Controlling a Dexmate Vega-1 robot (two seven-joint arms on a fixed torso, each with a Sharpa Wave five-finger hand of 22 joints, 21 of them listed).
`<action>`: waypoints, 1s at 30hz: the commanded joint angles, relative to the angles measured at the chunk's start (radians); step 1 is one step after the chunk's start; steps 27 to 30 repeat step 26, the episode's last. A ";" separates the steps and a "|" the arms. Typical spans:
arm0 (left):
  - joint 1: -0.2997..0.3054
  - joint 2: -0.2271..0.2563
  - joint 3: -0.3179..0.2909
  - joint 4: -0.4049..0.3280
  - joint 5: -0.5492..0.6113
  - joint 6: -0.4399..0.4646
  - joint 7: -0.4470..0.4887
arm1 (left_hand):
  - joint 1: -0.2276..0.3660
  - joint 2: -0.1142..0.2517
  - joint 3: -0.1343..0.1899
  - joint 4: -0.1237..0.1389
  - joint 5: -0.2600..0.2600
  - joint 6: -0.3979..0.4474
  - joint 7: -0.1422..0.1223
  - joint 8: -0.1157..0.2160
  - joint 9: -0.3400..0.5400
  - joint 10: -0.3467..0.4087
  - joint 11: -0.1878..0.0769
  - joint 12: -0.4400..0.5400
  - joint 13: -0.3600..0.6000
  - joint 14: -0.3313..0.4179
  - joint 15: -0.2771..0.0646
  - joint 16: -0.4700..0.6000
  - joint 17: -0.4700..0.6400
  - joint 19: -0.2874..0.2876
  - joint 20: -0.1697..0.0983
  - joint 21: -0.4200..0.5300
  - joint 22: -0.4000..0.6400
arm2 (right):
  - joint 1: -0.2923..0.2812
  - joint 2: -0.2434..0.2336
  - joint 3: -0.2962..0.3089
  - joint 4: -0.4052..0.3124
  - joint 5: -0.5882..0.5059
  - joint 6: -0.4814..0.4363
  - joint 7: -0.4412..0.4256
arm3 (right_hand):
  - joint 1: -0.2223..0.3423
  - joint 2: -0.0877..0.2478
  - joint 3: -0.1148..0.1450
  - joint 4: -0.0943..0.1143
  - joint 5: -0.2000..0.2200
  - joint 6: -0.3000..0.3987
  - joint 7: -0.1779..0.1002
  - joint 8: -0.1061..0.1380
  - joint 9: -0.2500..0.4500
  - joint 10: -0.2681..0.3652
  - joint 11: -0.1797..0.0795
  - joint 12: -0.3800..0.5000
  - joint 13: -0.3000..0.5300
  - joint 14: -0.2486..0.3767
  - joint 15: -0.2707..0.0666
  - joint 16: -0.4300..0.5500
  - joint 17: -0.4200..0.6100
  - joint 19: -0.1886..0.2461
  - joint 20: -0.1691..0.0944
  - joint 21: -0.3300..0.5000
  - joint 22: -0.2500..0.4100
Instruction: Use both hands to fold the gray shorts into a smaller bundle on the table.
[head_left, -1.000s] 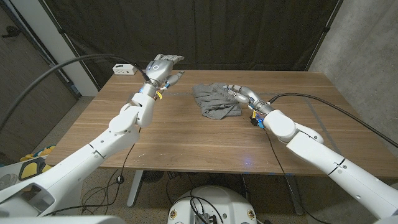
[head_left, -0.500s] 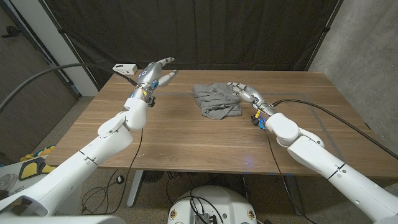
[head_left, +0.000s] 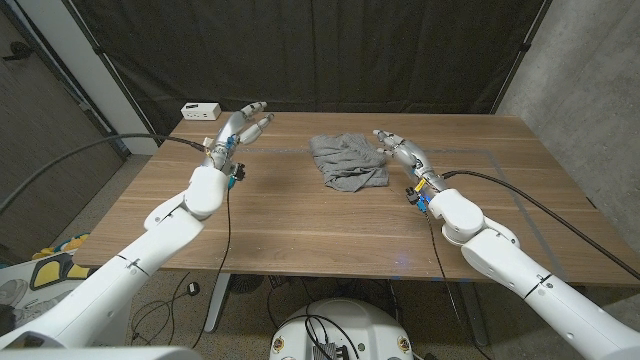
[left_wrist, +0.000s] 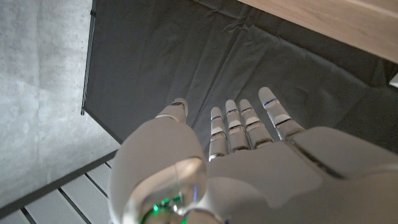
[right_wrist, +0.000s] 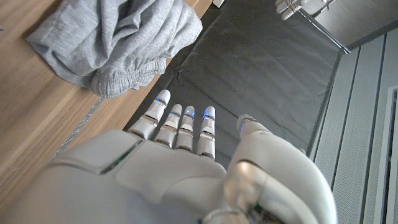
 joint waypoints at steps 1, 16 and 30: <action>0.017 -0.007 -0.025 0.094 -0.226 -0.193 -0.115 | -0.044 -0.010 -0.006 0.024 -0.006 -0.068 -0.003 -0.009 -0.003 -0.047 -0.003 -0.014 -0.004 -0.047 0.007 -0.011 -0.005 -0.030 -0.009 -0.013 -0.001 | -0.028 0.043 0.015 0.062 0.049 0.112 -0.011 | -0.027 -0.008 -0.016 0.008 0.001 -0.012 0.011 -0.006 0.000 -0.013 0.011 -0.005 0.003 -0.019 0.007 -0.006 0.004 -0.010 0.004 -0.013 0.005; -0.010 -0.057 0.002 0.226 -0.433 -0.362 -0.280 | -0.424 0.001 -0.090 0.129 0.059 -0.474 0.017 -0.008 -0.013 -0.426 -0.055 -0.031 -0.031 -0.428 -0.036 -0.019 -0.016 -0.216 -0.102 -0.121 -0.010 | -0.093 0.083 0.071 0.052 0.005 0.178 -0.140 | -0.237 -0.060 -0.131 0.063 0.041 -0.176 -0.001 -0.010 -0.004 -0.150 -0.016 -0.013 -0.001 -0.190 -0.032 -0.038 -0.010 -0.143 -0.051 -0.122 0.005; 0.007 -0.060 0.016 0.228 -0.467 -0.342 -0.274 | -0.505 0.000 -0.106 0.124 0.096 -0.585 0.003 -0.012 -0.014 -0.562 -0.074 -0.033 -0.032 -0.559 -0.042 -0.025 -0.019 -0.290 -0.116 -0.163 -0.010 | -0.139 0.116 0.056 0.031 -0.146 0.220 -0.247 | -0.245 -0.057 -0.137 0.032 0.067 -0.154 -0.005 0.000 -0.007 -0.175 -0.046 -0.006 -0.004 -0.244 -0.078 -0.036 -0.028 -0.192 -0.040 -0.160 0.005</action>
